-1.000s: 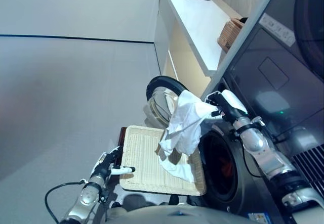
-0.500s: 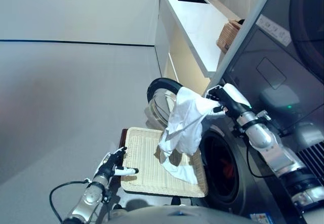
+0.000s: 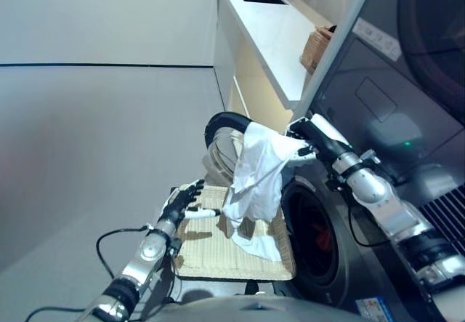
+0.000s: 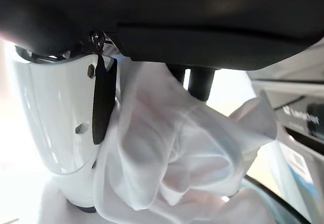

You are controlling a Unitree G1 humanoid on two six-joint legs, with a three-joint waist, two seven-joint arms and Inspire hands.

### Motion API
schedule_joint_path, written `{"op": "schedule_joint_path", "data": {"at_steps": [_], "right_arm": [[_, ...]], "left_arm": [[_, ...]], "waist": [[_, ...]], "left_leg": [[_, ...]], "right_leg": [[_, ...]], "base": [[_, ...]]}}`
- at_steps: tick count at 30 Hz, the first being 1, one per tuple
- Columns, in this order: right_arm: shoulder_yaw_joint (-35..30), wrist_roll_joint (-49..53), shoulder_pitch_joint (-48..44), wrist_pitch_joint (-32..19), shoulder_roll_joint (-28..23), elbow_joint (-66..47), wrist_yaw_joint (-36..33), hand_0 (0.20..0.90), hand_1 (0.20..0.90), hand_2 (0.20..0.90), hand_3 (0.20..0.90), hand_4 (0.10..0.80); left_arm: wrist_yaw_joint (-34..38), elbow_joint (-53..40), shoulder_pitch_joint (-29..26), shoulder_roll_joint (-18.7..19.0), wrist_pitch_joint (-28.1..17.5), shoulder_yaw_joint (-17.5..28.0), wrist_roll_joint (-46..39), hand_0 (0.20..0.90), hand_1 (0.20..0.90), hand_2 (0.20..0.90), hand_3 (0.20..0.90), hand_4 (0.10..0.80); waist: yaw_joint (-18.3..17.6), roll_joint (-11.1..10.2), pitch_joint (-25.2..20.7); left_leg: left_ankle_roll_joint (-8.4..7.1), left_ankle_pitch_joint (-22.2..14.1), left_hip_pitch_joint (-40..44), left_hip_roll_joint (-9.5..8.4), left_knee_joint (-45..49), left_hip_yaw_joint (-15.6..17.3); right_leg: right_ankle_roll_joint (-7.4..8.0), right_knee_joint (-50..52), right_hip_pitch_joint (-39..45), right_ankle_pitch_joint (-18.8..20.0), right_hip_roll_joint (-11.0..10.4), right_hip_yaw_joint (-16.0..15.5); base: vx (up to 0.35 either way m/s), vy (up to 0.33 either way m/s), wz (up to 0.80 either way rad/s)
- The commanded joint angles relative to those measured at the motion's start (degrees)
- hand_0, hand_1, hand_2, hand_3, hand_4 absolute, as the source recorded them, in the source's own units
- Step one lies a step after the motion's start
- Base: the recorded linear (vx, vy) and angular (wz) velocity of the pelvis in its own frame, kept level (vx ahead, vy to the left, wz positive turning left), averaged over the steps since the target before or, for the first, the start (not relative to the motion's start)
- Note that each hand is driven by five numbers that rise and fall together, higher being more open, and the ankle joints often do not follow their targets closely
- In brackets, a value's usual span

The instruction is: Pick up the clothes and place them into the washing machine

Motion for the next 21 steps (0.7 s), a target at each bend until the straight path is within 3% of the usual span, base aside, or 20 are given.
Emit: {"op": "schedule_joint_path", "data": {"at_steps": [1, 8, 21], "right_arm": [[-0.4, 7.7, -11.7, -4.4, -6.9, -5.9, -0.2, 0.200, 0.200, 0.200, 0.200, 0.300], [-0.2, 10.4, -11.4, -4.5, -9.2, -8.9, 2.0, 0.200, 0.200, 0.200, 0.200, 0.300], [1.8, 9.9, -13.3, -4.0, -7.4, -8.7, 3.0, 0.200, 0.200, 0.200, 0.200, 0.300]], "left_arm": [[-0.7, -3.1, -8.8, -1.2, -4.2, -4.1, -1.3, 0.900, 0.900, 0.900, 0.900, 0.800], [-2.4, -2.3, -11.0, -2.2, -3.6, -5.5, -3.3, 0.900, 0.900, 0.900, 0.900, 0.800], [-13.7, -3.0, -13.1, -3.4, -0.1, -12.4, -16.8, 0.900, 0.900, 0.900, 0.900, 0.800]], "waist": [[0.3, -0.5, -6.7], [-0.6, -0.3, -7.4], [-2.0, 0.7, -7.9]], "left_leg": [[-4.69, -0.1, -3.0, 4.00, 1.0, -1.3], [-4.85, 0.0, -2.4, 4.11, 0.7, -0.7], [-4.67, 0.1, -2.2, 3.83, 0.5, -0.3]], "right_leg": [[6.62, 5.0, 1.0, -1.4, -6.6, 0.6], [6.64, 4.7, 1.2, -1.4, -6.6, 1.0], [6.66, 4.4, 0.8, -1.1, -6.7, 1.6]], "base": [[0.000, 0.000, 0.00], [-0.003, 0.002, -0.04], [-0.003, 0.003, -0.04]]}}
